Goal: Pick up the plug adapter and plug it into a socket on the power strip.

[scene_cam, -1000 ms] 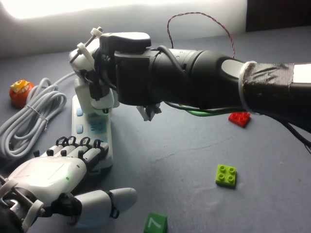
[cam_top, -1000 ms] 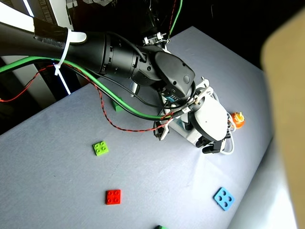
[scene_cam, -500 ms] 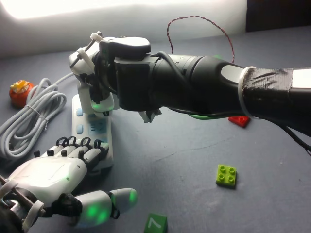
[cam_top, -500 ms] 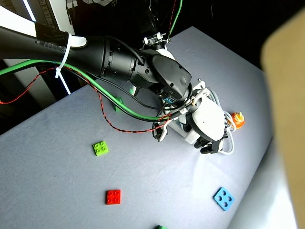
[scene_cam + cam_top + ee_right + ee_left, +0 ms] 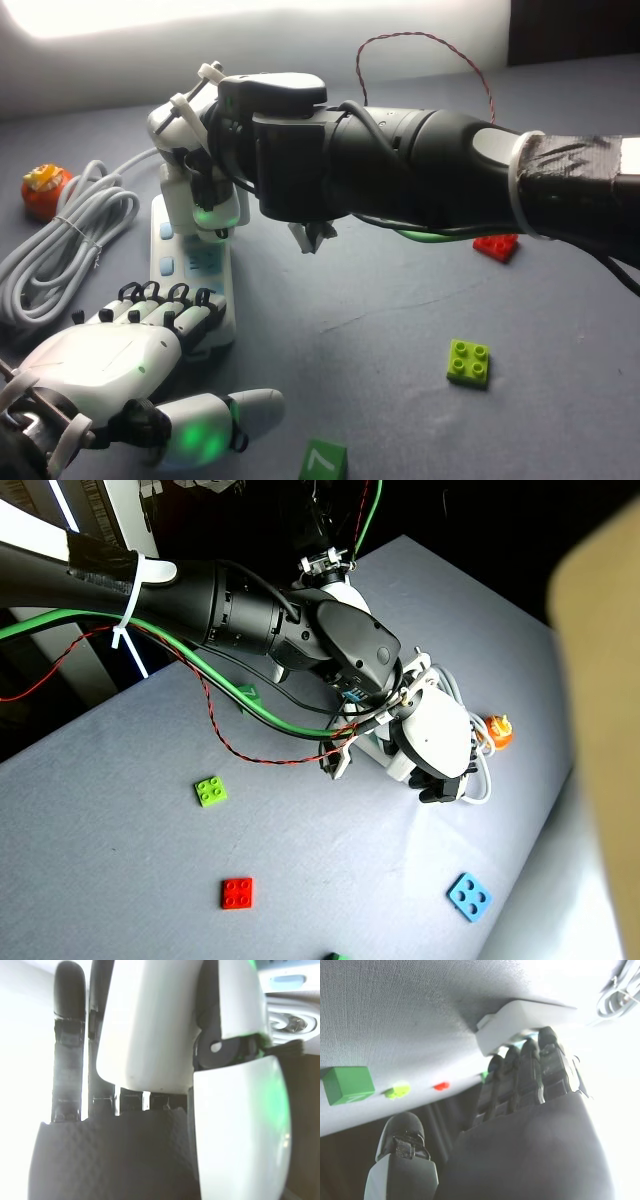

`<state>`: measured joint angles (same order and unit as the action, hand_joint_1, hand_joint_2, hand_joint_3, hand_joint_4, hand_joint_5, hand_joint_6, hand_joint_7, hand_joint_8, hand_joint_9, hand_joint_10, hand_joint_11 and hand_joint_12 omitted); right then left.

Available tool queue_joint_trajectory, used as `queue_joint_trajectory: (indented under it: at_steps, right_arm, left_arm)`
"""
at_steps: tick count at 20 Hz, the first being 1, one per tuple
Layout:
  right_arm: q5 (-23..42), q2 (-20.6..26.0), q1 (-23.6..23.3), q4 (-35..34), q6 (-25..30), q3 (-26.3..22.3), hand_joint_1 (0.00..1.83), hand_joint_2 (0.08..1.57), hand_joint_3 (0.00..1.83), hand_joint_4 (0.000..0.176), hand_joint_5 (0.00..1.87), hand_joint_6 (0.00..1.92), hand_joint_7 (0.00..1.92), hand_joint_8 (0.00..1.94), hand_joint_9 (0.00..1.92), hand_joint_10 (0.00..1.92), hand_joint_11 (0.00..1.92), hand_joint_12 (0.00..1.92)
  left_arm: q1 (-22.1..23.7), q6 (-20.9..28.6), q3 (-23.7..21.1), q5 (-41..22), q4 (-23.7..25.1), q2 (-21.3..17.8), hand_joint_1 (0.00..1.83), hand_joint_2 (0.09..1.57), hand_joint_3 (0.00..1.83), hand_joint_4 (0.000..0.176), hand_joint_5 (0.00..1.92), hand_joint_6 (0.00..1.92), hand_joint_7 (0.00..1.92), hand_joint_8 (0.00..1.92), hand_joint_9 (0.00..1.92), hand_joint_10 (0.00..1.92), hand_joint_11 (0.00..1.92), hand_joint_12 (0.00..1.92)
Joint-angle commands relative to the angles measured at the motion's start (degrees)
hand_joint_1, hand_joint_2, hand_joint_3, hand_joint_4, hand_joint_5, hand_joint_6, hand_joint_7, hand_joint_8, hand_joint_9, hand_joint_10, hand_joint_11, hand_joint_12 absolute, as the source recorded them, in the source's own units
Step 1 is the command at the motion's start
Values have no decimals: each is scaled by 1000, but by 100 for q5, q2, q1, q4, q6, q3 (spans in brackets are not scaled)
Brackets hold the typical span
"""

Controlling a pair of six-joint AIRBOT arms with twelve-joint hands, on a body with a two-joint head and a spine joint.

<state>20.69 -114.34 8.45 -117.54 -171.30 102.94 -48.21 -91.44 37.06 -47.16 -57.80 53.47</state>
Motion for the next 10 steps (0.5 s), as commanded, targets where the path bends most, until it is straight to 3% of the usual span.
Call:
queue_joint_trajectory:
  at_steps: [1,5,6,7,10]
  right_arm:
    - [-303,-34,58,-126,30,-93,1259,1048,2,0,1151,584,1138,845,1202,146,705,972]
    - [-360,72,66,-126,39,-130,1255,1047,1,0,1151,603,1139,823,1216,101,701,960]
    - [-366,91,68,-126,39,-132,1238,1074,5,11,1056,794,1089,872,1160,60,659,947]
    - [-370,109,67,-126,38,-138,1035,1057,0,0,746,100,817,106,832,2,351,952]
    - [-413,199,29,-126,40,-192,974,1030,1,0,594,0,665,0,636,0,148,988]
  left_arm:
    - [4,73,-62,201,191,94,0,1105,0,0,67,0,55,0,49,0,0,161]
    - [8,75,-56,201,191,94,0,1103,0,0,63,1,61,1,55,2,0,154]
    - [11,79,-53,201,191,95,0,1110,3,0,73,4,66,2,54,0,0,157]
    - [15,82,-52,201,191,95,0,1102,0,0,83,2,87,1,72,1,0,178]
    - [25,103,-48,201,191,95,0,1106,1,0,91,3,89,1,71,0,0,150]
